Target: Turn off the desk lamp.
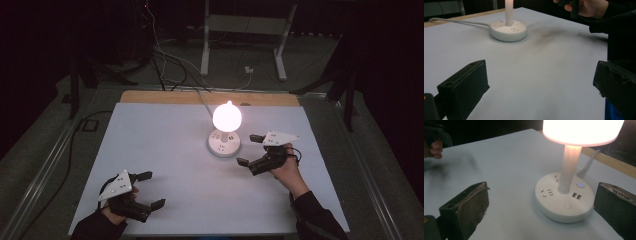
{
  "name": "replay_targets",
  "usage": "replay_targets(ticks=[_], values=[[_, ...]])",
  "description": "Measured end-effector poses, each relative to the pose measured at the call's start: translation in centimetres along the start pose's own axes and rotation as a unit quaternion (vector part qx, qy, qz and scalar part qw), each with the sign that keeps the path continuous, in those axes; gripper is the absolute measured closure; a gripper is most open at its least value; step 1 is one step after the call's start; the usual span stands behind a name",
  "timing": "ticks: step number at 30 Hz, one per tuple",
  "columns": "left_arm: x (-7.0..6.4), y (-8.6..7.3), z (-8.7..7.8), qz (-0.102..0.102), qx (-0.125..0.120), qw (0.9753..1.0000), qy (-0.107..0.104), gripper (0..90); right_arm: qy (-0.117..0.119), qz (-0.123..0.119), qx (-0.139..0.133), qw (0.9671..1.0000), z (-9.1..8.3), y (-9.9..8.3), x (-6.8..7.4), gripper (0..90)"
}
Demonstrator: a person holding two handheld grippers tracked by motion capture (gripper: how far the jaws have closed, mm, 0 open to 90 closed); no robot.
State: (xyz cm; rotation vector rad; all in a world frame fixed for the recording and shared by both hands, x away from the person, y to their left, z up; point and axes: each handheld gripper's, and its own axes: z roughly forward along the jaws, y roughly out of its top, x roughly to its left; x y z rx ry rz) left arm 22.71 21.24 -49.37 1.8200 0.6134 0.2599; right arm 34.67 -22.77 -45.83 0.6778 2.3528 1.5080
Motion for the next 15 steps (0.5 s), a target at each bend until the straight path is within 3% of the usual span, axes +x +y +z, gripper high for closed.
replay_targets(ticks=[2, 3, 5, 10, 15], values=[[0.0, 0.0, 0.0, 0.001, 0.003, 1.0000, 0.001, 0.4, -0.001, 0.000, 0.002, 1.0000, 0.4, 0.0, -0.1, 0.0], [0.0, 0.0, 0.1, -0.001, 0.004, 1.0000, 0.000, 0.4, 0.005, 0.016, -0.002, 0.9999, 1.0, -0.2, -0.3, 0.0], [0.1, 0.0, 0.1, -0.003, 0.003, 1.0000, 0.000, 0.4, 0.006, 0.020, 0.006, 0.9998, 1.6, -0.4, -0.6, 0.0], [0.0, 0.0, 0.0, -0.003, 0.001, 1.0000, -0.001, 0.4, -0.002, 0.019, 0.019, 0.9996, 2.4, -0.8, -1.3, 12.7], [0.1, 0.0, 0.0, -0.003, 0.001, 1.0000, -0.002, 0.4, -0.016, 0.018, 0.026, 0.9994, 3.0, -1.0, -2.0, 17.5]])
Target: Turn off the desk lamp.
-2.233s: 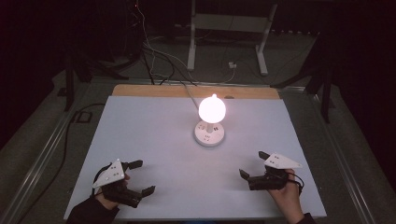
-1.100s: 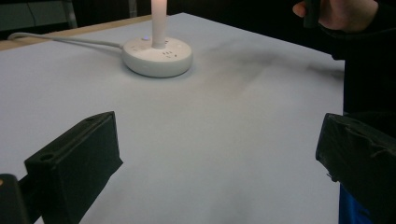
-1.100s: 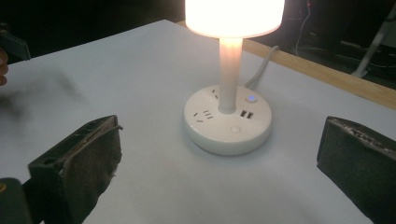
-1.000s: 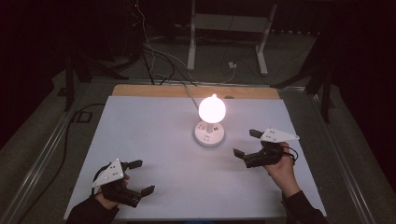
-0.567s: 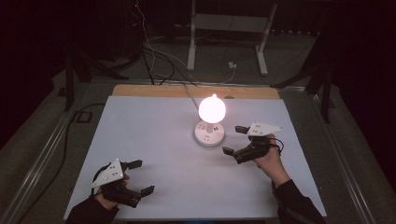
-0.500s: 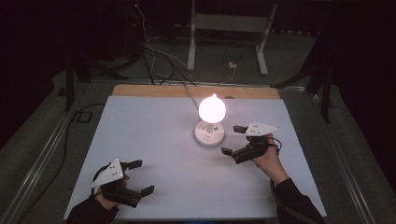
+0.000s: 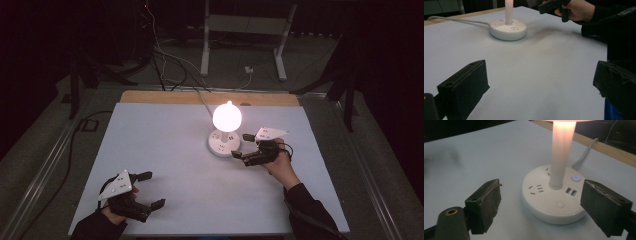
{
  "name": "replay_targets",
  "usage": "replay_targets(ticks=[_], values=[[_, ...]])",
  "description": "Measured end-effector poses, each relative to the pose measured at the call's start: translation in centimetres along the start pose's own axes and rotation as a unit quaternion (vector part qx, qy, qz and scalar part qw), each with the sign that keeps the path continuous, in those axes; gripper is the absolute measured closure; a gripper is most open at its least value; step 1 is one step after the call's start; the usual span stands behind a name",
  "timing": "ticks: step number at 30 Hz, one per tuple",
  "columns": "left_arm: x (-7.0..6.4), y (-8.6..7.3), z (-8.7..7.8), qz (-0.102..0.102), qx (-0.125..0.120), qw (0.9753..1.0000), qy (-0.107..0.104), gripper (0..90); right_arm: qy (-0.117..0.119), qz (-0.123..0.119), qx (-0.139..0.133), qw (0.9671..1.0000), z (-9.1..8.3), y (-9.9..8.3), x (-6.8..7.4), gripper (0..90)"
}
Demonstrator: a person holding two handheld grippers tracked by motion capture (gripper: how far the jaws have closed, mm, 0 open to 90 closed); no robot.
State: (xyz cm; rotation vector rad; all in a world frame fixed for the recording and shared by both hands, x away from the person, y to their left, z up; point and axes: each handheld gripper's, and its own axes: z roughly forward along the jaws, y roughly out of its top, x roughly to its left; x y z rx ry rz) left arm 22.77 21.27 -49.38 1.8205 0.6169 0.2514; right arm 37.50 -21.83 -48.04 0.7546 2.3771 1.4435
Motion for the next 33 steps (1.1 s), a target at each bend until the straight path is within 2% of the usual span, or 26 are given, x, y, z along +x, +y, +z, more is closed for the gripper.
replay_targets(ticks=[3, 5, 10, 14, 16, 20, 24, 31, 33], values=[[0.0, 0.0, 0.0, 0.000, 0.001, 1.0000, 0.001, 0.4, -0.006, 0.000, 0.004, 1.0000, 0.2, -0.1, -0.3, 22.7], [0.0, 0.0, 0.0, -0.001, 0.001, 1.0000, -0.001, 0.4, -0.013, 0.000, 0.008, 0.9999, 0.4, -0.2, -0.8, 34.9], [0.0, 0.0, 0.0, -0.001, 0.004, 1.0000, -0.001, 0.4, -0.029, 0.006, 0.020, 0.9994, 1.0, -0.5, -1.6, 48.6], [0.0, 0.0, 0.0, -0.001, 0.002, 1.0000, 0.000, 0.4, -0.039, 0.004, 0.033, 0.9987, 1.3, -0.5, -2.0, 68.8], [0.0, 0.0, 0.0, -0.001, 0.005, 1.0000, -0.002, 0.4, -0.034, 0.007, 0.043, 0.9985, 1.5, -0.5, -2.3, 77.2], [0.0, 0.0, 0.0, 0.000, 0.006, 1.0000, -0.001, 0.4, -0.027, 0.001, 0.052, 0.9983, 1.7, -0.6, -2.6, 84.6], [0.0, 0.0, 0.0, -0.002, 0.004, 1.0000, -0.001, 0.4, -0.037, 0.010, 0.065, 0.9971, 2.0, -0.6, -2.6, 89.8], [0.0, 0.0, 0.1, -0.001, 0.006, 1.0000, 0.000, 0.5, -0.037, 0.001, 0.076, 0.9964, 2.8, -0.6, -2.3, 90.0], [0.0, 0.0, 0.1, 0.001, 0.008, 1.0000, 0.000, 0.4, -0.038, -0.010, 0.077, 0.9962, 3.0, -0.5, -2.2, 90.0]])
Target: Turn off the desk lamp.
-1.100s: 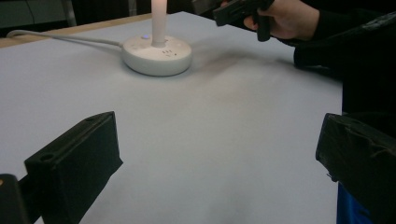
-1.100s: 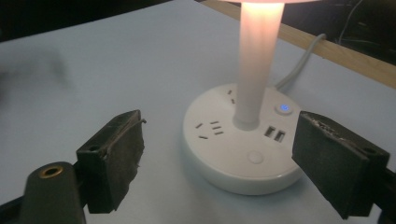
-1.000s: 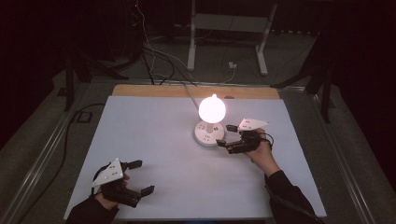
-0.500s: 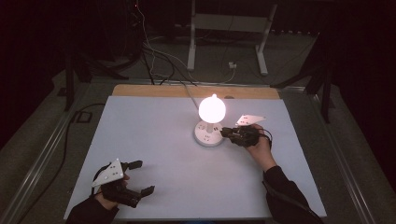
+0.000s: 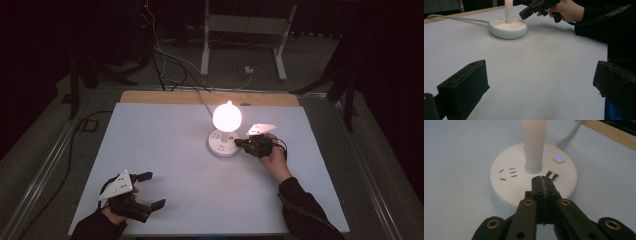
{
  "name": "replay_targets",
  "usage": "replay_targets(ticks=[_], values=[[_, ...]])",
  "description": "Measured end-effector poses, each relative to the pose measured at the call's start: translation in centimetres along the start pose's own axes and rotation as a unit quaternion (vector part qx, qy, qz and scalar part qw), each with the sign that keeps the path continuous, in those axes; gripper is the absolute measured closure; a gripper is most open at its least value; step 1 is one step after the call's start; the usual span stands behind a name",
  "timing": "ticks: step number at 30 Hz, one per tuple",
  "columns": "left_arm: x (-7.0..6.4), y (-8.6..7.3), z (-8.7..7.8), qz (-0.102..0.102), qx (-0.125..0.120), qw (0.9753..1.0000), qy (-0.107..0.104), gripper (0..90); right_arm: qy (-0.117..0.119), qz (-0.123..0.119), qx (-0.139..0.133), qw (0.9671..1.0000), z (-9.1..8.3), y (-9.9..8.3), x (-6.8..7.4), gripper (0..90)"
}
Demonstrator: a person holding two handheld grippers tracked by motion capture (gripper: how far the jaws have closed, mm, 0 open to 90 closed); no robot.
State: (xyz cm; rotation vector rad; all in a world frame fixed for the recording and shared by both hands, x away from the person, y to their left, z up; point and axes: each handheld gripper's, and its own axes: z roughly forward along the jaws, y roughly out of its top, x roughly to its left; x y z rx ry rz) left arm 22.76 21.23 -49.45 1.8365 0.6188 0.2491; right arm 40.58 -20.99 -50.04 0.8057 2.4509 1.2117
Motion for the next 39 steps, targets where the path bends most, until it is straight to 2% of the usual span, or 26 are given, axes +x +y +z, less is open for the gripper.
replay_targets(ticks=[7, 18, 28, 32, 33, 34, 39], values=[[0.0, 0.0, 0.0, 0.001, 0.000, 1.0000, -0.001, 0.4, -0.001, -0.008, -0.006, 0.9999, 0.4, 0.3, 0.2, 90.0], [0.0, 0.0, 0.0, 0.000, -0.002, 1.0000, -0.001, 0.4, -0.009, -0.019, 0.005, 0.9998, 1.3, 0.3, 0.4, 90.0], [0.0, 0.0, 0.1, 0.000, 0.000, 1.0000, -0.001, 0.4, -0.013, -0.008, 0.005, 0.9999, 1.2, 0.2, 0.2, 90.0], [0.0, 0.0, 0.0, 0.002, -0.002, 1.0000, -0.001, 0.4, -0.012, 0.004, -0.007, 0.9999, 1.2, -0.2, 0.1, 90.0], [0.0, 0.0, 0.0, 0.002, -0.002, 1.0000, -0.002, 0.4, -0.018, 0.011, -0.004, 0.9998, 1.1, -0.1, 0.2, 90.0], [0.0, 0.0, 0.0, 0.000, -0.004, 1.0000, -0.002, 0.4, -0.012, 0.017, -0.007, 0.9998, 0.9, 0.0, 0.1, 90.0], [0.0, 0.0, 0.0, 0.001, -0.001, 1.0000, -0.002, 0.5, -0.015, 0.020, -0.047, 0.9986, -1.6, 1.7, 0.3, 90.0]])
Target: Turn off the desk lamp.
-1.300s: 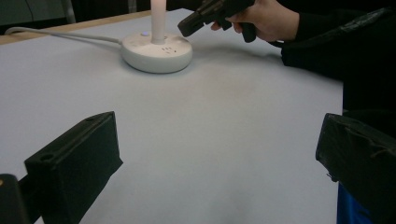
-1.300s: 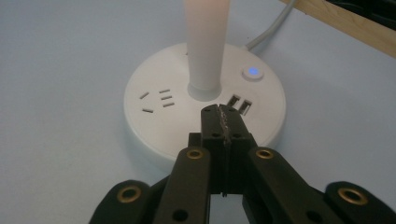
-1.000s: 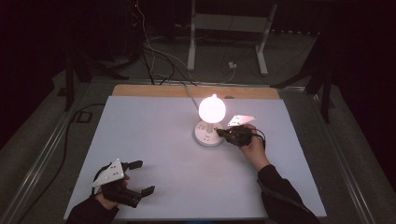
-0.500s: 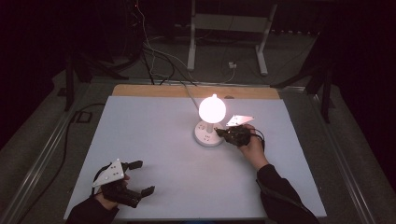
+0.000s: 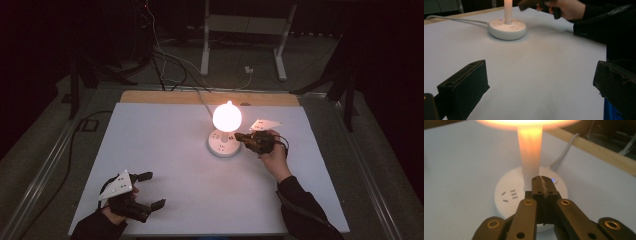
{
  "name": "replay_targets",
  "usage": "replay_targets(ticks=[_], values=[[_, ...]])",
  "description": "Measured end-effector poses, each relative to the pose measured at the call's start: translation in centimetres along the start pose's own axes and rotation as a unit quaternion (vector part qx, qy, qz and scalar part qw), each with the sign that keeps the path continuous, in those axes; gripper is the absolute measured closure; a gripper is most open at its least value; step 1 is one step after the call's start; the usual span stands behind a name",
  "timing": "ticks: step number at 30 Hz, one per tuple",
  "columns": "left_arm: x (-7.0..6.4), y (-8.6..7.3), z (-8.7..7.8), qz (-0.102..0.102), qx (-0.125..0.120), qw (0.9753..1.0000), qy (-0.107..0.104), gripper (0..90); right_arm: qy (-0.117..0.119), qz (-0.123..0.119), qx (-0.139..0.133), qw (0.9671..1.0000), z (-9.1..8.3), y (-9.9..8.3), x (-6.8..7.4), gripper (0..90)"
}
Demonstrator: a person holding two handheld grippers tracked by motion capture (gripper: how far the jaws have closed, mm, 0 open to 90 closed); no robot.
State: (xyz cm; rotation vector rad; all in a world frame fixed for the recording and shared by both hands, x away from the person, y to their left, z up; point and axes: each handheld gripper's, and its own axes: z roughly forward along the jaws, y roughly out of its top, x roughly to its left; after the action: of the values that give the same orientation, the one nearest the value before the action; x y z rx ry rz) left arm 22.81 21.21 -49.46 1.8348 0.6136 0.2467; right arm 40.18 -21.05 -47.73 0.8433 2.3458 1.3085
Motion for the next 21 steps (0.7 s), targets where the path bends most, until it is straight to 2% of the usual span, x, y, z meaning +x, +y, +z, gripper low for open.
replay_targets(ticks=[5, 21], values=[[-0.1, 0.0, 0.0, 0.001, 0.000, 1.0000, -0.001, 0.4, -0.004, -0.004, -0.010, 0.9999, -0.8, 0.6, 0.2, 90.0], [-0.1, 0.0, 0.0, 0.000, -0.002, 1.0000, -0.001, 0.4, 0.000, 0.002, 0.020, 0.9998, 0.9, -0.8, 0.3, 90.0]])
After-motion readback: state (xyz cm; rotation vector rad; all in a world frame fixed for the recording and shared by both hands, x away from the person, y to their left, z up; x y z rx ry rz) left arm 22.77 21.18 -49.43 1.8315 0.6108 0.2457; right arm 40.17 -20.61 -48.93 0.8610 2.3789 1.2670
